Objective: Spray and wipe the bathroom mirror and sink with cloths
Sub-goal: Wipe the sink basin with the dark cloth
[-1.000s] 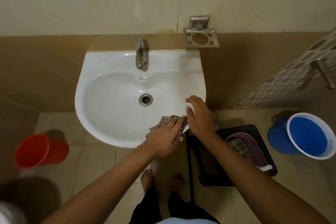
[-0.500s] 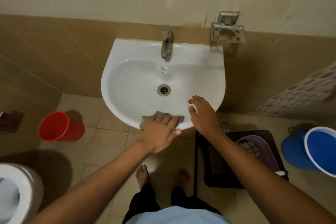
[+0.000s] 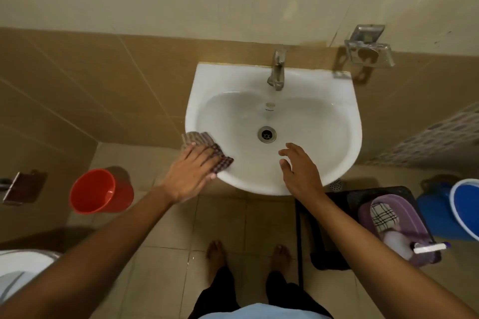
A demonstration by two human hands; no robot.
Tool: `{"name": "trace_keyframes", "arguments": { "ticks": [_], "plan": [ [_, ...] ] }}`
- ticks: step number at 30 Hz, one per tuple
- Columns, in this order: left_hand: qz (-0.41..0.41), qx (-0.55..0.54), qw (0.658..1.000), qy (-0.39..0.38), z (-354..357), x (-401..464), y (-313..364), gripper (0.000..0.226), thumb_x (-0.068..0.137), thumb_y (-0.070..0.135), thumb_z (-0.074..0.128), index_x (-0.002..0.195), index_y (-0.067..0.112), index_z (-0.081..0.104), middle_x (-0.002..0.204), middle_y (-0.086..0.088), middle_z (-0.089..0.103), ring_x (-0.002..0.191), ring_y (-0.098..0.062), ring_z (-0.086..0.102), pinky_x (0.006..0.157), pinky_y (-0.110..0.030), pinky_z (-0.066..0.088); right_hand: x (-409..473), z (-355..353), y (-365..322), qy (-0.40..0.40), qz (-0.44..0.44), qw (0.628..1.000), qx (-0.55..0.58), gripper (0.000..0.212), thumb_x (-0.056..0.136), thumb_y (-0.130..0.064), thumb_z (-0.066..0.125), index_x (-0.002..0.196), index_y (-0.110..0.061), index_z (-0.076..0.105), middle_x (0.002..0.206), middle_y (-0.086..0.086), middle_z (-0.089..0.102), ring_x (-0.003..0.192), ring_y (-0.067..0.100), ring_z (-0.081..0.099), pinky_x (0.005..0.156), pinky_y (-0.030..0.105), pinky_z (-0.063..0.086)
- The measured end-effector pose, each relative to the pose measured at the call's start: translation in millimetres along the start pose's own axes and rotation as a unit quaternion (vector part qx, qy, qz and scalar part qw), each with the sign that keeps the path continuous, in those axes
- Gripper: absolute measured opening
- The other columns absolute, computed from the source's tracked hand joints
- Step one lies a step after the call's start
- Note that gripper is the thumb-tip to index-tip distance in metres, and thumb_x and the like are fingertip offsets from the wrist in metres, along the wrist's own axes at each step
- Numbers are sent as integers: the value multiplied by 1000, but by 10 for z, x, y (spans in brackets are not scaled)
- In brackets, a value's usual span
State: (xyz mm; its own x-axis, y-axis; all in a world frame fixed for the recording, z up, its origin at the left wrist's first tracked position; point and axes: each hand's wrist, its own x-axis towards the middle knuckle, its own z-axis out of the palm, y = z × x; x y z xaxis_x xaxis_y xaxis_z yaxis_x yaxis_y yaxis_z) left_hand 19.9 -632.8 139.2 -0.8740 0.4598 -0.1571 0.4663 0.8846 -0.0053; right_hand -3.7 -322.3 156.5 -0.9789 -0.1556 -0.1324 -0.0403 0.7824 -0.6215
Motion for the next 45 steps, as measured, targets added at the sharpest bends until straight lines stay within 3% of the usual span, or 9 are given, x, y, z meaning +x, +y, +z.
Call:
{"name": "trace_keyframes", "arguments": {
  "ticks": [5,13,19,23,28,33,36,41,45],
  "plan": [
    [17,-16,999,-23,-145,241,-288,49,102,45,25,126,20,61,128,-4,62,126,-27,51,119,-49,19,-19,258,-341,-16,26,1000,6,33,103,-18,45,134,-13,57,156,2,37,143,19,34,113,34,29],
    [81,-117,987,77,-12,179,629,42,101,39,33,119,17,64,114,-1,67,105,-23,60,104,-40,30,-144,468,-527,-42,47,997,-39,37,104,-28,42,140,-20,51,155,0,39,142,17,35,115,33,31],
    [65,-59,993,73,27,420,-362,50,96,41,33,110,13,72,110,-8,72,106,-30,66,104,-43,34,-176,523,-501,-77,-6,991,-113,45,105,-37,40,142,-14,50,153,6,43,141,20,38,112,33,33],
    [12,-31,999,-25,-59,571,-954,69,98,48,13,142,10,51,152,-10,46,149,-26,28,122,-40,-4,-177,624,-460,-46,-46,989,-131,38,104,-33,39,124,-11,63,133,8,61,123,24,57,98,37,49],
    [-58,-76,995,26,-68,492,-479,57,98,43,25,133,13,60,142,-10,55,143,-30,37,121,-54,7,-202,685,-406,0,-82,987,-140,38,104,-34,31,107,-18,65,108,-3,66,99,15,62,76,31,54],
    [19,-116,993,18,-63,240,3,47,101,43,31,125,22,65,126,4,66,128,-21,54,119,-46,11,-165,711,-383,5,-81,985,-151,38,101,-33,34,108,-18,68,109,0,69,96,16,65,75,29,55],
    [44,-52,998,-12,-94,488,-162,54,98,47,27,126,24,66,128,5,66,126,-19,56,115,-39,8,-154,708,-368,3,-86,986,-144,36,100,-32,35,103,-18,68,103,-1,69,90,15,65,69,29,56],
    [37,130,976,-172,-215,1071,-566,55,103,44,21,155,26,29,164,0,23,153,-24,14,122,-44,-7,-149,723,-336,-1,-95,987,-127,47,105,-37,23,100,-18,66,97,-3,67,87,14,62,68,30,55],
    [29,243,958,-152,-204,1391,-742,62,103,43,17,158,16,8,167,-3,2,154,-23,-1,123,-48,-10,-151,713,-315,-3,-99,987,-129,38,103,-35,30,92,-21,63,85,-6,62,78,12,59,66,27,50]
  ]
}}
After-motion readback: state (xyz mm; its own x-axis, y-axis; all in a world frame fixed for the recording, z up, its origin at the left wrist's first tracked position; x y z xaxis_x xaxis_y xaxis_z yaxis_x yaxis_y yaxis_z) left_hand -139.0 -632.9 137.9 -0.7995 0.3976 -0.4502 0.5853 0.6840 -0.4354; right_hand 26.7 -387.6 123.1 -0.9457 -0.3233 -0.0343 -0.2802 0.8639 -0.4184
